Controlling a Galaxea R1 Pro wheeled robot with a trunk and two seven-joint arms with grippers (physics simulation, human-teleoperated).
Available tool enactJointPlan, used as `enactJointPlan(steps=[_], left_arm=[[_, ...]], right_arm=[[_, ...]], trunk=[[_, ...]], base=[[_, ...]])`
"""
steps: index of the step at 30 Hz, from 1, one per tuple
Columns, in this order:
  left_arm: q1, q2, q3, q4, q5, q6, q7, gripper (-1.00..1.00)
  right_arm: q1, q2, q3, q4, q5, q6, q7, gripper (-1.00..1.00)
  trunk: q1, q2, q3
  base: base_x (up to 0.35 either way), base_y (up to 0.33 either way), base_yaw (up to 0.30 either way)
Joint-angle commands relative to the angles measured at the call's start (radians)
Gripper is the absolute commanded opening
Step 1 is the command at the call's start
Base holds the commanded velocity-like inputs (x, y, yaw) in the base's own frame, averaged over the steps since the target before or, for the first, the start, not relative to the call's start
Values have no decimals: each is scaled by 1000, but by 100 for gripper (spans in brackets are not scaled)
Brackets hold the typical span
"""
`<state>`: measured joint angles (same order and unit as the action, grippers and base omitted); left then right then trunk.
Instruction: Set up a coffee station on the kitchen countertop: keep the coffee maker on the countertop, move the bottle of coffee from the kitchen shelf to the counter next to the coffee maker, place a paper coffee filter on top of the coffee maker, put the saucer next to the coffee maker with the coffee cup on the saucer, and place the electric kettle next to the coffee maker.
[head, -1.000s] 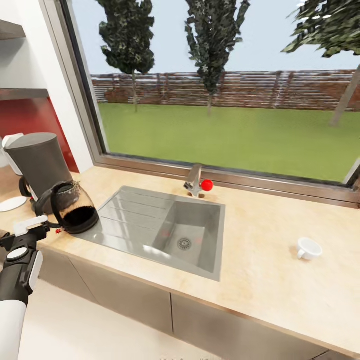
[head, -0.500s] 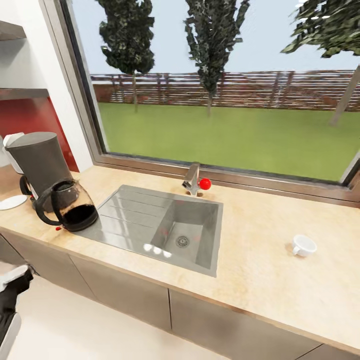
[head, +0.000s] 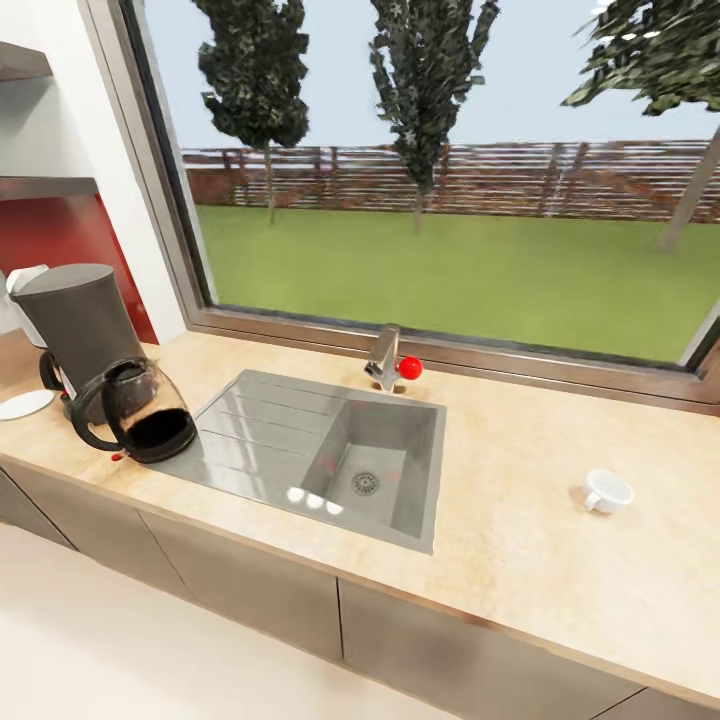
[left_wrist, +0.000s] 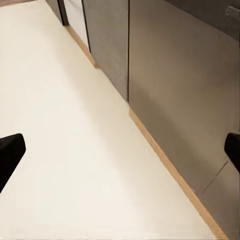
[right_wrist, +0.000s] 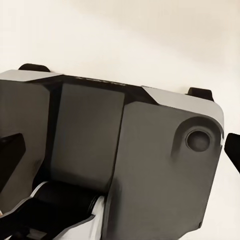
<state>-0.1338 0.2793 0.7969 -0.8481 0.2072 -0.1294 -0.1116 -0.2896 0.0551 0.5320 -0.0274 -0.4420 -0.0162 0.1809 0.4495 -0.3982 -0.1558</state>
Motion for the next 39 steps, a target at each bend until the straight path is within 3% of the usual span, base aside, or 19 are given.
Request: enactJointPlan(steps=[1, 3, 4, 8, 11, 14, 15, 16, 21, 22, 24, 28, 39], left_arm=[[13, 0, 8, 25, 9, -1, -20, 100], [30, -1, 12, 88, 3, -5, -32, 100], [38, -1, 12, 179, -20, -34, -37, 100], [42, 0, 11, 311, -94, -108, -39, 100], [43, 0, 10, 389, -198, -139, -40, 100], [43, 0, 10, 442, -273, -146, -40, 100], [43, 0, 10, 476, -313, -148, -40, 100], [43, 0, 11, 584, -446, -149, -39, 100], [43, -5, 11, 638, -557, -146, -39, 100], [43, -22, 5, 668, -640, -144, -37, 100], [43, -34, 5, 674, -682, -143, -35, 100], [43, -42, 5, 678, -734, -142, -35, 100], [43, -53, 4, 681, -803, -132, -35, 100]], right_arm=[[-1, 0, 8, 1, -11, -2, 3, 100], [0, 0, 8, 1, -11, -2, 3, 100], [0, 0, 8, 1, -11, -2, 3, 100], [0, 0, 8, 1, -11, -2, 3, 100], [5, 1, 7, 1, -14, -2, 1, 100], [9, 1, 6, 1, -17, -2, 1, 100], [11, 1, 6, 1, -17, -2, 0, 100], [27, 1, 5, 1, -19, -2, 1, 100], [32, 1, 5, 1, -19, -2, 1, 100], [33, 0, 4, 1, -20, -2, 2, 100], [33, 0, 4, 0, -20, -2, 2, 100], [33, -2, 3, -1, -20, -2, 2, 100], [33, -23, 0, -2, -20, -1, 4, 100]], trunk=[[1, -2, -2], [1, -2, -2], [1, -2, -2], [1, -2, -2], [1, -2, -2], [1, -2, -2], [1, -2, -2], [1, -2, -2], [1, -2, -2], [1, -2, -2], [1, -2, -1], [1, -2, 1], [1, -2, 8]], base=[[0, 0, 0], [0, 0, 0], [0, 0, 0], [0, 0, 0], [0, 0, 0], [0, 0, 0], [0, 0, 0], [0, 0, 0], [0, 0, 0], [0, 0, -49], [0, 0, -135], [0, 0, -202], [0, 0, -240]])
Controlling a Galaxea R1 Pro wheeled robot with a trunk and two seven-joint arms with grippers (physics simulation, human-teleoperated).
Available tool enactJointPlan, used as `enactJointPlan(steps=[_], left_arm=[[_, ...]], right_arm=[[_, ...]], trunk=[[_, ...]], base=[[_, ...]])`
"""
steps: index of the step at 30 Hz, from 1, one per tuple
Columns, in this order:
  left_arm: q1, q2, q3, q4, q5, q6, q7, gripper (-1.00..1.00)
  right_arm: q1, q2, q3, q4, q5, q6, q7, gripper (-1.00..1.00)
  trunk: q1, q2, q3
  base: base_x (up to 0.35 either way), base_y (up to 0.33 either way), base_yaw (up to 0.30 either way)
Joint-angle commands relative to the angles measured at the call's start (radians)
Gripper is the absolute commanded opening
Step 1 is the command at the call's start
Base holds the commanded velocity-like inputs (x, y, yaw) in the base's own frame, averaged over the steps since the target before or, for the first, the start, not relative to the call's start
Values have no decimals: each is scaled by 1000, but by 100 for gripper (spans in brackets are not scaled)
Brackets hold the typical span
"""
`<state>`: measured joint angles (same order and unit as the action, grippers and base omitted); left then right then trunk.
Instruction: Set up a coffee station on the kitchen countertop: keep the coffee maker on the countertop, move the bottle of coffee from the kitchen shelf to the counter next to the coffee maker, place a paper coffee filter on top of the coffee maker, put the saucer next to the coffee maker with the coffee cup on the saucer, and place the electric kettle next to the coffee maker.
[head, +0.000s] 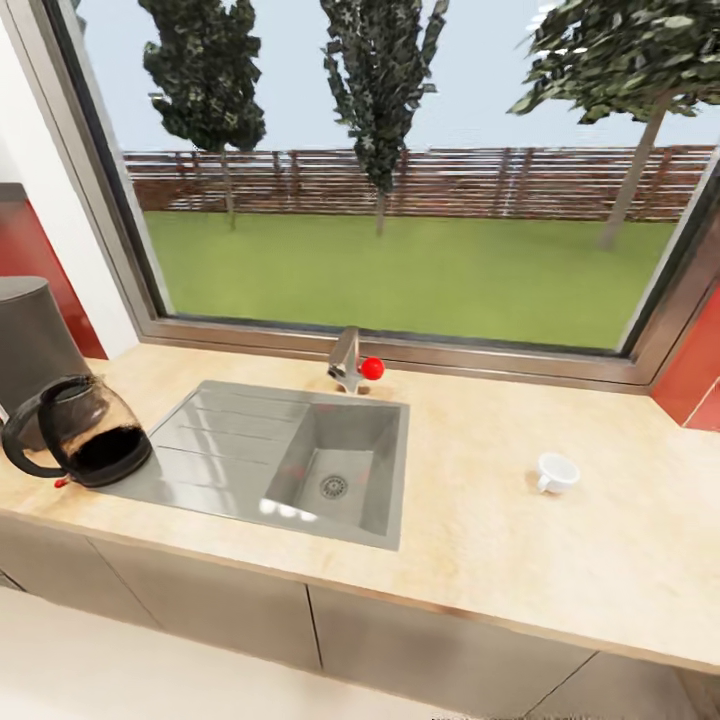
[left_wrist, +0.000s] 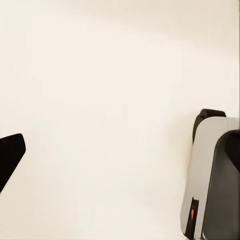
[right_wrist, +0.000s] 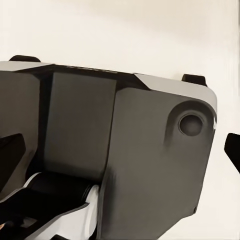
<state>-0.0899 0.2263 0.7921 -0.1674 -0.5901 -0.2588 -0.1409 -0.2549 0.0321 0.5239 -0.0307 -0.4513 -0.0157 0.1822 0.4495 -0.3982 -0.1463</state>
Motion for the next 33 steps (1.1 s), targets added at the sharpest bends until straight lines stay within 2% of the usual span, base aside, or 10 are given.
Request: enactJointPlan(steps=[1, 7, 15, 17, 18, 21, 23, 30, 33], left_arm=[[-1, -4, 9, 0, -9, -1, -5, 100], [-1, -16, 9, 0, -35, 2, -4, 100], [-1, -19, 9, 0, -42, 3, -2, 100], [-1, -20, 10, 0, -42, 4, 1, 100], [-1, -21, 9, 0, -42, 16, 4, 100], [-1, -22, 9, 0, -44, 55, 5, 100], [-1, -24, 9, 0, -46, 86, 6, 100], [-1, -27, 9, 2, -47, 108, 7, 100], [-1, -39, 9, 1, -48, 108, 8, 100]], right_arm=[[-1, 0, 8, 2, -10, -1, 3, 100], [-1, -1, 8, 3, -10, -1, 2, 100], [-1, -3, 8, 4, -10, 0, 0, 100], [-1, -11, 8, 5, -10, 2, -1, 100], [0, -21, 8, 6, -10, 3, -54, 100], [0, -26, 8, 5, -9, 3, -181, 100], [2, -27, 8, 5, -9, 3, -218, 100], [7, -22, 9, 3, -8, 4, -233, 100], [7, -19, 11, 3, -8, 4, -232, 100]], trunk=[[1, -2, -1], [1, -2, 2], [1, -2, 5], [1, -2, 6], [1, -2, 7], [1, -2, 8], [1, -2, 9], [1, -2, 10], [1, -2, 10]], base=[[0, 0, -254], [0, 0, -258], [-50, 38, -261], [-227, 174, -261], [-260, 200, -261], [-264, 204, -261], [-265, 206, -261], [-279, 169, -187], [-317, -42, -27]])
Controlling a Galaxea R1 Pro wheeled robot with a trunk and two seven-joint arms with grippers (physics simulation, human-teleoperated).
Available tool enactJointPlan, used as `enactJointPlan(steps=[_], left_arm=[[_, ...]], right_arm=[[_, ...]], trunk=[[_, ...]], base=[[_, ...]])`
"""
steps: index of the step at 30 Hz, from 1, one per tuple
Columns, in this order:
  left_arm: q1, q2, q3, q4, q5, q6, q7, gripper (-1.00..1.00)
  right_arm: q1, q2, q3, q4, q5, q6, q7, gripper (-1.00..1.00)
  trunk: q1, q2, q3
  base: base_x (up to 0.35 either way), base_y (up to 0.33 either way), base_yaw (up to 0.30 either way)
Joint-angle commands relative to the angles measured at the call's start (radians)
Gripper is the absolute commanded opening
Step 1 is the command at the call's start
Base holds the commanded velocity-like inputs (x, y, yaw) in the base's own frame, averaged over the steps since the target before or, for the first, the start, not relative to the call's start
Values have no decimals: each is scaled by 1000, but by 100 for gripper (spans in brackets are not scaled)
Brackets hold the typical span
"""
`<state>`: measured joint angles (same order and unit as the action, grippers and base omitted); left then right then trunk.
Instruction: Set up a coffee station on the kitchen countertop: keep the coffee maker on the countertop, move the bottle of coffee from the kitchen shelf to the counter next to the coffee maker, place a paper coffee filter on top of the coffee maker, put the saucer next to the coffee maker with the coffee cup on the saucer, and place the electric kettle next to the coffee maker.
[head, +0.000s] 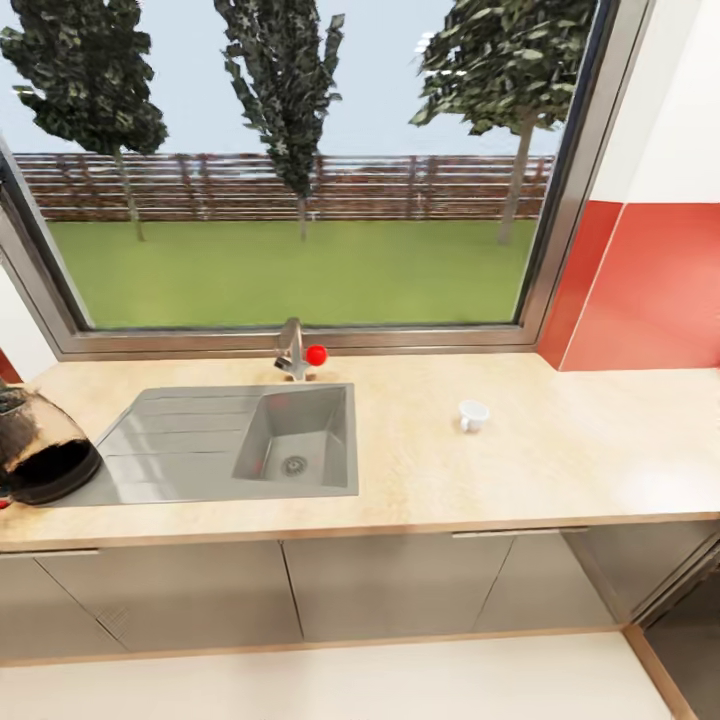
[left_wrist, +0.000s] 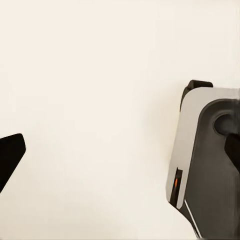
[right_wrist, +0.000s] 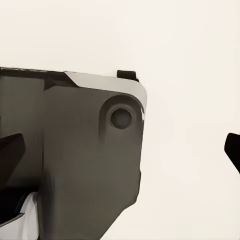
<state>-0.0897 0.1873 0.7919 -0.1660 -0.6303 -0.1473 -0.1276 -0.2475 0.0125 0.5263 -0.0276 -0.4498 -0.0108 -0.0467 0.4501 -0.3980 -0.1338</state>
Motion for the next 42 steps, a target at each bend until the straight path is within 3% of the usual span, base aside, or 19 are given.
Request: enactJointPlan(steps=[1, 10, 19, 20, 24, 31, 36, 42], left_arm=[[-1, -3, 9, 0, -8, -3, -5, 100], [-1, -9, 8, -1, -9, -3, -4, 100], [24, 2, 6, 1, -9, 17, -4, 100], [47, 7, 6, -2, -9, 104, -4, 100], [56, 9, 6, -3, -9, 206, -3, 100], [56, 0, 5, -2, -10, 233, 141, 100], [56, -4, 4, -3, -11, 233, 162, 100], [56, -1, 4, -3, -12, 228, 167, 100]], right_arm=[[0, 0, 8, 0, -9, -1, -4, 100], [-1, -3, 6, -1, -11, -1, -4, 100], [-1, -8, 3, -3, -12, -1, -3, 100], [-1, -9, 3, -3, -12, -1, -1, 100], [-1, -9, 2, -3, -11, -1, -1, 100], [-1, -8, 6, -4, -9, -5, -4, 100], [-1, -6, 4, -13, -10, -9, -5, 100], [-1, -4, 3, -141, -10, -31, -7, 100]], trunk=[[0, -2, -2], [0, -2, -2], [0, -2, -2], [0, -2, -2], [0, -2, -2], [0, -2, -2], [0, -2, -2], [0, -2, -2]], base=[[-312, -105, -10], [-284, -127, -2], [-43, -19, 0], [-2, -1, 0], [0, 0, 0], [0, 0, 0], [0, 0, 0], [0, 0, 0]])
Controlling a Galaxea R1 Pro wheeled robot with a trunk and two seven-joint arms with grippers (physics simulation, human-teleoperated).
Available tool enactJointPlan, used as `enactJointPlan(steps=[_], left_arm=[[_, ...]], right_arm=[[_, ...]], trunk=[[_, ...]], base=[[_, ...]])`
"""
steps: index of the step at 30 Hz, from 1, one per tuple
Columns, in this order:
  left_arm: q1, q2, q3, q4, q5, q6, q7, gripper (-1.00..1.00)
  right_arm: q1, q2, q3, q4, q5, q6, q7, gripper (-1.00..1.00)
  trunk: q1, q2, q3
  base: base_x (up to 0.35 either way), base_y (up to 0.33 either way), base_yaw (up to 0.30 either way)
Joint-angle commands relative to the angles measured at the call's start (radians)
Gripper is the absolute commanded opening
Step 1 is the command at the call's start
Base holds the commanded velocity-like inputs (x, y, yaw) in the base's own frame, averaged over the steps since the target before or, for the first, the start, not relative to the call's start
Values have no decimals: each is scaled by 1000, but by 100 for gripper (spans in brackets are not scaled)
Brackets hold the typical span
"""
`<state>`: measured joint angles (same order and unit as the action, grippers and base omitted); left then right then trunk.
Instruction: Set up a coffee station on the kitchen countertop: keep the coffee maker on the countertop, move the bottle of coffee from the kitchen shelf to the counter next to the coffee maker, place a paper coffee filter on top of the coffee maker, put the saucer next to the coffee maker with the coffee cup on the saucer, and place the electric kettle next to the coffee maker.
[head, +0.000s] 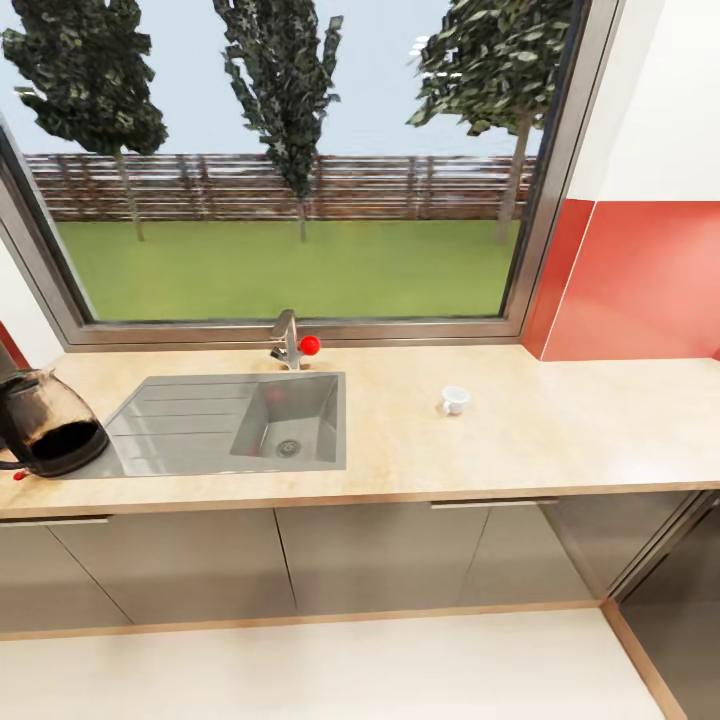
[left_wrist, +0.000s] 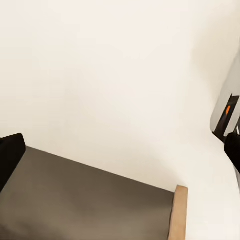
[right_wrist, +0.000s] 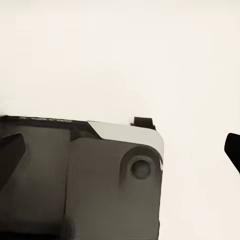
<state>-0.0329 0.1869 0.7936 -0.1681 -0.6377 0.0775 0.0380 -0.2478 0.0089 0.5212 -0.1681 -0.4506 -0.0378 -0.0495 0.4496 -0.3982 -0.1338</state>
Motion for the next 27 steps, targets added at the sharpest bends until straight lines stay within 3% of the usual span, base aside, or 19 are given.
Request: enactJointPlan(steps=[1, 5, 14, 17, 18, 22, 25, 27], left_arm=[[-1, 0, 3, -1, -4, 3, 1, 100], [-1, 4, 3, -2, -4, 0, 3, 100], [-1, 6, 6, -11, -2, -5, 3, 100], [-1, 5, 4, -8, -2, -5, 3, 100], [-1, 6, 4, -8, -2, -5, 3, 100], [-1, 6, 5, -10, -2, -5, 3, 100], [-1, 4, 8, -12, -2, -5, 3, 100], [-2, 2, 8, -13, -2, -5, 3, 100]], right_arm=[[-1, 0, 8, -15, -9, -6, -5, 100], [-1, 1, 6, -107, -10, -43, -6, 100], [-1, 10, 5, -262, -11, -255, -6, 100], [-1, 20, 5, -371, -11, -324, -8, 100], [-2, 24, 4, -493, -11, -342, -36, 100], [-2, 24, 4, -578, -11, -347, -115, 100], [-2, 22, 0, -628, -11, -348, -132, 100], [-2, 21, -31, -676, -11, -348, -135, 100]], trunk=[[1, -2, -2], [1, -2, -2], [1, -2, -2], [1, -2, -2], [1, -2, -2], [1, -2, -2], [1, -2, -2], [1, -2, -2]], base=[[0, 0, 0], [0, 0, 0], [0, 0, 0], [0, 0, 0], [0, 0, 0], [-150, 0, 0], [-300, 0, 0], [-241, 0, 0]])
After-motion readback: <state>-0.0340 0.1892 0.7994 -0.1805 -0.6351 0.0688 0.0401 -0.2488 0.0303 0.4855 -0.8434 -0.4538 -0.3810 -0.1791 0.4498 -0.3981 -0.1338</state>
